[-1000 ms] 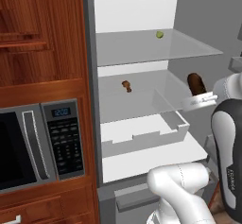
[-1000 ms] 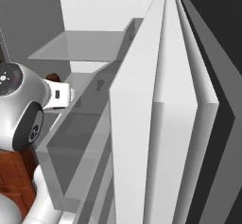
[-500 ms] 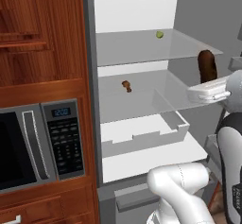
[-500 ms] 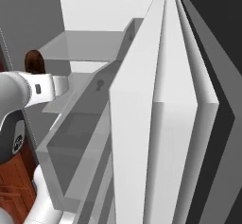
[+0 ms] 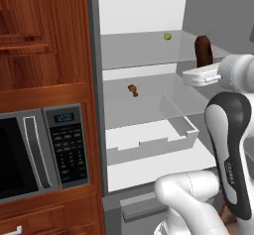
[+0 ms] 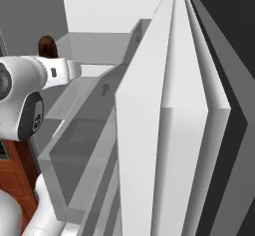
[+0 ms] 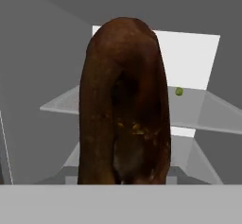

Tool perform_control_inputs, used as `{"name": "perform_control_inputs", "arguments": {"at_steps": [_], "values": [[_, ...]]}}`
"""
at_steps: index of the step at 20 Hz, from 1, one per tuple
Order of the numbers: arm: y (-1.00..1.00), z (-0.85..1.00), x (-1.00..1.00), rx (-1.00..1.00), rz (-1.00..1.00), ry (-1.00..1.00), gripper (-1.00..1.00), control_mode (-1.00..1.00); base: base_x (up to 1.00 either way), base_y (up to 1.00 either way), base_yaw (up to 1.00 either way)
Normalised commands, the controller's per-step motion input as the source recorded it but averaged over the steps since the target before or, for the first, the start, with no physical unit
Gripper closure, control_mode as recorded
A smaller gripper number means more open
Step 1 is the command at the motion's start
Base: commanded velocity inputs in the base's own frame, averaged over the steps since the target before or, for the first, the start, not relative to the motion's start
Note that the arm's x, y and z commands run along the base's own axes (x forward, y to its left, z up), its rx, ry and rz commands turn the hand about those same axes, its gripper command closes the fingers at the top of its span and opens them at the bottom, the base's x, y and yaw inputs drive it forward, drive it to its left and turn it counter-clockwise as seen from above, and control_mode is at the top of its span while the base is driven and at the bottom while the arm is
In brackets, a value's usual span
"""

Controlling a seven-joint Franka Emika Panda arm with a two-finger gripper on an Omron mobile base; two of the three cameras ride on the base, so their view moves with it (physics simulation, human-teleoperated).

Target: Transport the chicken drumstick and sweet potato to the fridge. Place the chicken drumstick on the rack containing meat and place the sweet potato on the rack containing the vegetable, ensuring meats and vegetables are on different racks.

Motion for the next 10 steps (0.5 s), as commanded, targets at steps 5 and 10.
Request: {"name": "perform_control_inputs", "arguments": {"at_steps": [5, 10], "values": [[0.00, -0.02, 0.87, 0.00, 0.00, 0.00, 1.00, -1.00, 0.00, 0.00, 0.00], [0.00, -0.02, 0.81, 0.00, 0.02, 0.00, 1.00, -1.00, 0.00, 0.00, 0.00]]}}
